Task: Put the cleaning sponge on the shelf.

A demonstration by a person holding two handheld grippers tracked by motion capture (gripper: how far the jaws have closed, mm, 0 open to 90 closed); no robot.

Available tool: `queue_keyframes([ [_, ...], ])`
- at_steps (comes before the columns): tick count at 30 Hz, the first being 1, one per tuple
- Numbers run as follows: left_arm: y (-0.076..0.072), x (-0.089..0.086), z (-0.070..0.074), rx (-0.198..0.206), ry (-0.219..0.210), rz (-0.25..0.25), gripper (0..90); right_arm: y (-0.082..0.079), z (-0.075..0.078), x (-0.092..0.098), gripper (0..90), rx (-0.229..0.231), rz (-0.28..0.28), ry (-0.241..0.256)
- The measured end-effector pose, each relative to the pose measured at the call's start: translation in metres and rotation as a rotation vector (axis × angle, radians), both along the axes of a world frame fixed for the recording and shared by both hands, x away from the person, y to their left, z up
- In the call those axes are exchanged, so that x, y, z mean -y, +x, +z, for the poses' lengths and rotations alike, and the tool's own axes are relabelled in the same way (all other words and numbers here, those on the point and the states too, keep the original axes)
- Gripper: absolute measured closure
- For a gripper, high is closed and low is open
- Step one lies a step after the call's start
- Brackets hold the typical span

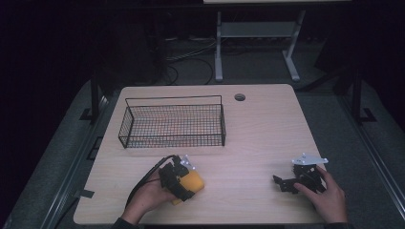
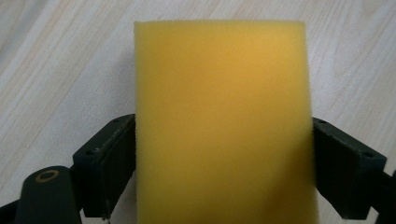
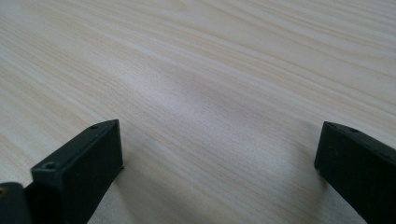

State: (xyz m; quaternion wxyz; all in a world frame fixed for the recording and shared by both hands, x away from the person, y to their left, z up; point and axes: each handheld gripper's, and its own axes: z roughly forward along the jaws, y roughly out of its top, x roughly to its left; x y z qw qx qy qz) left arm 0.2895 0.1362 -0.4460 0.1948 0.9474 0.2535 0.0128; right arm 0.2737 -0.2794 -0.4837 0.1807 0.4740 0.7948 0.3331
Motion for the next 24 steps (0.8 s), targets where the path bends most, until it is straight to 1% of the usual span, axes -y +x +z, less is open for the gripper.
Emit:
queue_keyframes([
  [5, -0.0004, -0.0003, 0.0003, 0.001, 0.001, 0.001, 16.0, 0.0, 0.0, 0.0, 0.2, 0.0, 0.0, 0.0],
  [6, -0.0004, -0.0005, 0.0007, 0.002, 0.002, 0.001, 16.8, 0.0, 0.0, 0.0, 0.2, 0.0, 0.0, 0.0],
  [7, -0.0007, -0.0005, 0.001, -0.001, -0.008, 0.005, 18.5, 0.0, 0.0, 0.0, 0.2, 0.0, 0.0, -0.001],
  [8, -0.0007, -0.0007, 0.0011, -0.001, -0.009, 0.005, 20.0, 0.0, 0.0, 0.0, 0.2, 0.0, 0.001, 0.0],
  [15, -0.0007, -0.0011, 0.0014, 0.0, -0.01, 0.009, 21.3, 0.0, 0.0, 0.0, 0.2, 0.0, 0.0, 0.0],
  [24, 0.0, -0.0025, 0.0038, -0.004, -0.02, 0.007, 21.9, 0.0, 0.0, 0.0, 0.2, 0.0, 0.0, 0.0],
])
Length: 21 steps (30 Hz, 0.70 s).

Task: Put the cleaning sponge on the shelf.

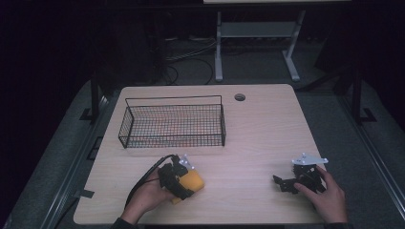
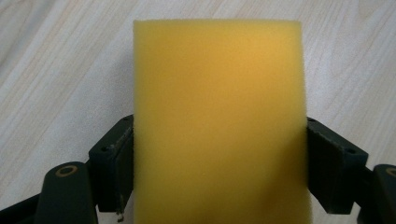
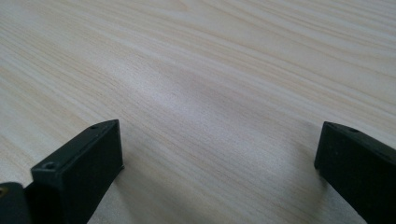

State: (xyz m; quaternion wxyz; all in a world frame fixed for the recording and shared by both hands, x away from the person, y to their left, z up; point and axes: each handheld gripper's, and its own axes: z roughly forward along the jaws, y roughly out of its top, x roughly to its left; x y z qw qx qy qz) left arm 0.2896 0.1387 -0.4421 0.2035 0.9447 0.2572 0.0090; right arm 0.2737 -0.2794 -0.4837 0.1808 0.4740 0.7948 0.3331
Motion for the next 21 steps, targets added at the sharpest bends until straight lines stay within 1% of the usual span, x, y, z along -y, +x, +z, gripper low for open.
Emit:
queue_keyframes([
  [7, 0.001, -0.002, 0.005, 0.004, -0.015, 0.004, 22.0, 0.0, 0.0, 0.0, 0.2, 0.0, 0.0, 0.0],
  [16, 0.003, -0.004, 0.009, 0.003, -0.021, 0.005, 22.1, 0.0, 0.0, 0.0, 0.2, 0.0, 0.0, 0.0],
  [21, 0.005, -0.006, 0.014, 0.011, -0.022, 0.009, 22.2, 0.0, 0.0, 0.0, 0.2, -0.001, 0.0, 0.0],
])
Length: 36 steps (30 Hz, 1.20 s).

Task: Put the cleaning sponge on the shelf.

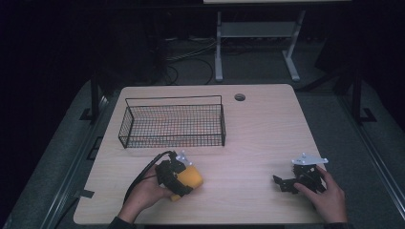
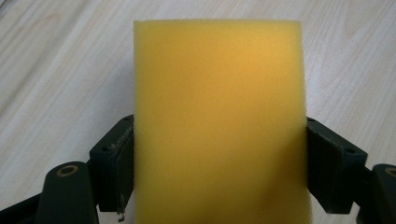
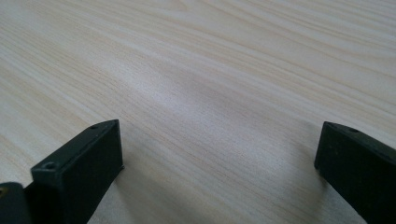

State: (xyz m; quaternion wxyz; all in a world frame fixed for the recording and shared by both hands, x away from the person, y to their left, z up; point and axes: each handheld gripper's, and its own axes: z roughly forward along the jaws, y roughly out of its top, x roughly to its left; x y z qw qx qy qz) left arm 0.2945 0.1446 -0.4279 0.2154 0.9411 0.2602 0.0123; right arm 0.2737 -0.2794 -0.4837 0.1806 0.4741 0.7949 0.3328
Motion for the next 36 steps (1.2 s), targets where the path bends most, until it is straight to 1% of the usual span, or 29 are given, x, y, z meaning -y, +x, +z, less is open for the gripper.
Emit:
queue_keyframes([
  [9, 0.005, -0.005, 0.009, 0.013, -0.008, 0.014, 22.3, 0.0, 0.0, 0.0, 0.2, 0.0, 0.0, 0.0],
  [15, 0.009, -0.007, 0.012, 0.015, -0.01, 0.018, 22.2, 0.0, 0.0, 0.0, 0.2, 0.0, 0.0, 0.001],
  [20, 0.011, -0.009, 0.016, 0.023, -0.012, 0.028, 22.3, 0.0, 0.0, 0.0, 0.2, 0.001, 0.0, 0.0],
  [24, 0.013, -0.011, 0.019, 0.027, -0.022, 0.041, 22.3, 0.0, 0.0, 0.0, 0.2, 0.001, 0.0, 0.0],
  [36, 0.02, -0.018, 0.027, 0.044, -0.026, 0.059, 22.3, 0.0, 0.0, 0.0, 0.2, 0.001, 0.001, 0.0],
])
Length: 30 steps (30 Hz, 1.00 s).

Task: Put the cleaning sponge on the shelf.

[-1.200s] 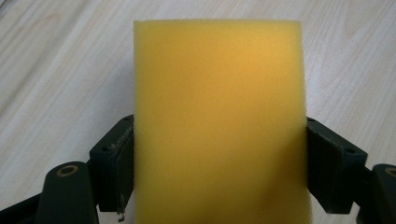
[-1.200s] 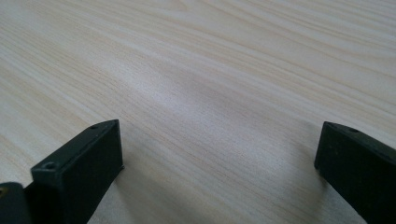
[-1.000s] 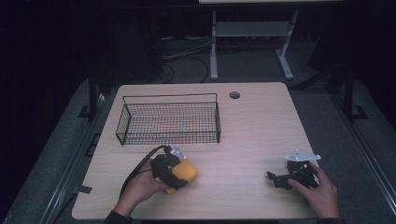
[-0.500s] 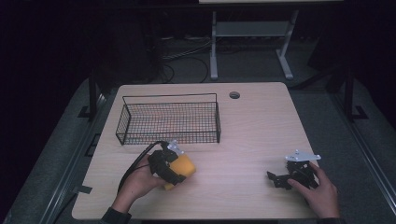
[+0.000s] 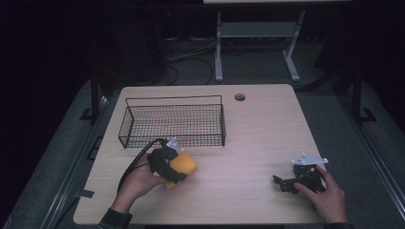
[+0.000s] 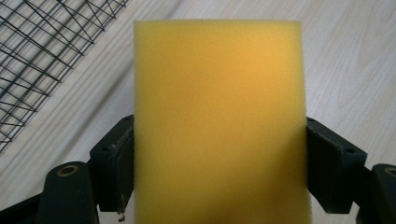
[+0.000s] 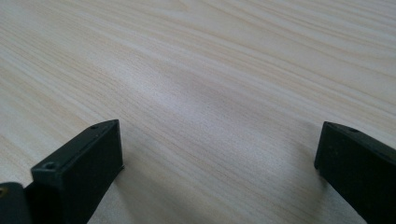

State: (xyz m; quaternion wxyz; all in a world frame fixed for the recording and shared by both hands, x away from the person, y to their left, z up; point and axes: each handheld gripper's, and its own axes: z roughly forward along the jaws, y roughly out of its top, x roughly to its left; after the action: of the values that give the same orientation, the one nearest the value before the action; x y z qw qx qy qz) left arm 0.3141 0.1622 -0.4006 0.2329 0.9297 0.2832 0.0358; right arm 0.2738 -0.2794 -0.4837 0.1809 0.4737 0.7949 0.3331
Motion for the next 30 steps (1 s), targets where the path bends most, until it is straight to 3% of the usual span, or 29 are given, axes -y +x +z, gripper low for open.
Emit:
queue_keyframes([
  [30, 0.018, -0.026, 0.024, 0.021, -0.012, 0.06, 22.4, 0.0, 0.0, 0.0, 0.2, -0.001, 0.0, 0.0],
])
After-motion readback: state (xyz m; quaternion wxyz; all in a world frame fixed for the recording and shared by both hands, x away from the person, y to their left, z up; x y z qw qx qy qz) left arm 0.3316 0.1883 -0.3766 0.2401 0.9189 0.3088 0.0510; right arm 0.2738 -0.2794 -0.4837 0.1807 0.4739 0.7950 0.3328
